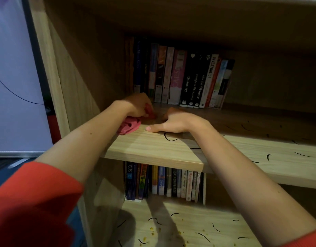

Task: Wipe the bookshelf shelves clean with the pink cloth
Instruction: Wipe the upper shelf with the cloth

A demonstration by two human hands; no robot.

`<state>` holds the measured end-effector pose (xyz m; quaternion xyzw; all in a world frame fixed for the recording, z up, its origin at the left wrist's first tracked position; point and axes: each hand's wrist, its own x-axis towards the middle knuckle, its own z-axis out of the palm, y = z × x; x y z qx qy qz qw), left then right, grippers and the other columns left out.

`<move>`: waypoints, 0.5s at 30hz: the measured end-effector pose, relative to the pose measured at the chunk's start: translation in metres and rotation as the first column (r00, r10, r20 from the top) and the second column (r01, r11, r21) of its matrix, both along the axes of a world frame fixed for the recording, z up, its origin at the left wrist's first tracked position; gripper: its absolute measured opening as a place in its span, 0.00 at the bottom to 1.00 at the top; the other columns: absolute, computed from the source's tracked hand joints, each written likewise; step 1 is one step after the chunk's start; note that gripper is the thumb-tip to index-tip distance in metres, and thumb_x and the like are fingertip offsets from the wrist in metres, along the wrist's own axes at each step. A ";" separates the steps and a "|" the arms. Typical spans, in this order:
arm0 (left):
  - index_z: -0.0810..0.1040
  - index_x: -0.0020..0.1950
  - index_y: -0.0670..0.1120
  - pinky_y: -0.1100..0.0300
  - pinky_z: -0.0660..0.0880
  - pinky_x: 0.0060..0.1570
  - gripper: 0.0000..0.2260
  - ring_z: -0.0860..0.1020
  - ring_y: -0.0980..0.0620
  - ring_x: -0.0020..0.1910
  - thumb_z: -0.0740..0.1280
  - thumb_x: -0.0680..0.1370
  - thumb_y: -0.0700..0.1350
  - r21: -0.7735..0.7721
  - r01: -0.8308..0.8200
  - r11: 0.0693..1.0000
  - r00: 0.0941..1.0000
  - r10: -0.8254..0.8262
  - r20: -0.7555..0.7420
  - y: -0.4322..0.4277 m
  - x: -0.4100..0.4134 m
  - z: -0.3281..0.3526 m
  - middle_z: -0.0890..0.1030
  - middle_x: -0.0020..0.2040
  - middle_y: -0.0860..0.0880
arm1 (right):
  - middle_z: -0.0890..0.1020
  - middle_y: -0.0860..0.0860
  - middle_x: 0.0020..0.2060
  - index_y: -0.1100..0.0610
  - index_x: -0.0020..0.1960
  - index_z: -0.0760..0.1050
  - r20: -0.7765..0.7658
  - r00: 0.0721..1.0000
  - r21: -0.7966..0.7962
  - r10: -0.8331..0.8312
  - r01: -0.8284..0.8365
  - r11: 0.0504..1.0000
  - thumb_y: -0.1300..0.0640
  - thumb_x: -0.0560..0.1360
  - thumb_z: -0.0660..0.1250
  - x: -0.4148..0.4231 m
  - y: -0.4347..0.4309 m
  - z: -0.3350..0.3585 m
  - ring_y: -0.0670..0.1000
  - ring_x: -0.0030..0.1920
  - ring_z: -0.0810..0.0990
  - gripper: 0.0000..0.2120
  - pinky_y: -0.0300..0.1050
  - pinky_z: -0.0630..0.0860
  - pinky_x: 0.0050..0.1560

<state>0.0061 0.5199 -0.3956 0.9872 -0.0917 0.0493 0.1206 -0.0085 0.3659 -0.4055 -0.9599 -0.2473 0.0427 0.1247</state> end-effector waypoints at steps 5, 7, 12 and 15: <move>0.78 0.62 0.48 0.60 0.72 0.55 0.15 0.75 0.49 0.57 0.68 0.76 0.40 0.145 -0.067 0.987 0.993 0.080 -0.084 0.008 -0.003 0.018 0.78 0.60 0.50 | 0.75 0.54 0.57 0.60 0.66 0.68 -0.004 1.000 0.014 -0.016 0.016 1.000 0.32 0.68 0.65 0.002 0.000 0.001 0.51 0.49 0.73 0.39 0.43 0.69 0.45; 0.78 0.62 0.45 0.61 0.71 0.55 0.15 0.75 0.48 0.59 0.67 0.76 0.38 0.079 -0.079 0.994 0.996 0.082 -0.028 0.006 0.004 0.011 0.78 0.61 0.47 | 0.75 0.54 0.57 0.60 0.66 0.67 -0.009 1.000 0.016 -0.023 0.023 1.000 0.32 0.68 0.65 0.001 0.000 0.001 0.51 0.49 0.72 0.39 0.43 0.68 0.45; 0.78 0.61 0.43 0.61 0.70 0.55 0.13 0.76 0.47 0.58 0.64 0.77 0.36 -0.090 -0.027 0.996 0.999 0.029 0.022 -0.002 0.011 -0.004 0.79 0.60 0.45 | 0.74 0.53 0.49 0.59 0.60 0.70 -0.020 1.000 0.001 -0.020 0.020 1.000 0.32 0.68 0.64 0.002 0.002 0.002 0.49 0.44 0.72 0.34 0.40 0.65 0.34; 0.80 0.60 0.47 0.63 0.71 0.54 0.15 0.76 0.51 0.55 0.64 0.77 0.34 -0.088 0.028 0.996 1.000 -0.028 0.007 0.006 0.006 -0.003 0.80 0.58 0.49 | 0.73 0.50 0.45 0.60 0.60 0.70 -0.018 1.000 0.018 -0.023 0.023 1.000 0.32 0.68 0.65 0.000 0.001 0.003 0.50 0.44 0.72 0.36 0.39 0.64 0.32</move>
